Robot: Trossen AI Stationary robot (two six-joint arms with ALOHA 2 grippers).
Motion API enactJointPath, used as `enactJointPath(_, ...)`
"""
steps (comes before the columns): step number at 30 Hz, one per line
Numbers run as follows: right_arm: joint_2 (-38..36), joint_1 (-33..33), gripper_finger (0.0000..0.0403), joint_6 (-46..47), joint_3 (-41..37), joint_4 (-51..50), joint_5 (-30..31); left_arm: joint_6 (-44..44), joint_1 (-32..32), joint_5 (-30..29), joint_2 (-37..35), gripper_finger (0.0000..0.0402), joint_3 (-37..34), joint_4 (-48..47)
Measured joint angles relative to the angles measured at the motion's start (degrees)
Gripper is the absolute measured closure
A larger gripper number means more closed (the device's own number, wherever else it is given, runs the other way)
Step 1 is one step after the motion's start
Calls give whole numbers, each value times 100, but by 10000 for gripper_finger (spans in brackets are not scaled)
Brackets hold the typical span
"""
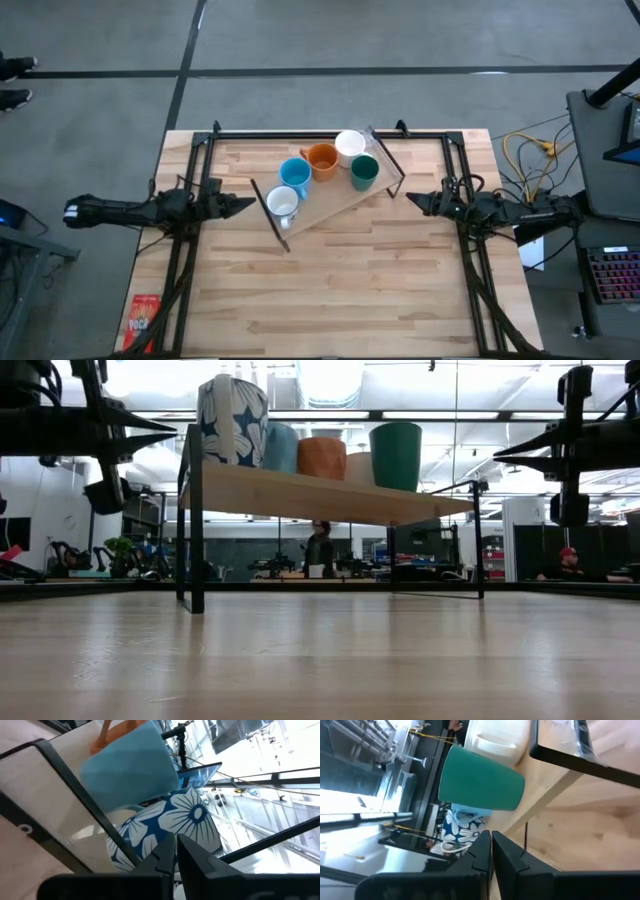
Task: Stack small to large cups/mugs on shelf
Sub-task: Return to Home Position
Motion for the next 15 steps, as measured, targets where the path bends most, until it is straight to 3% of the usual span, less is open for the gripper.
enactJointPath(15,2,0,394,131,0,-7,2,116,0,0,15,398,-7,-34)
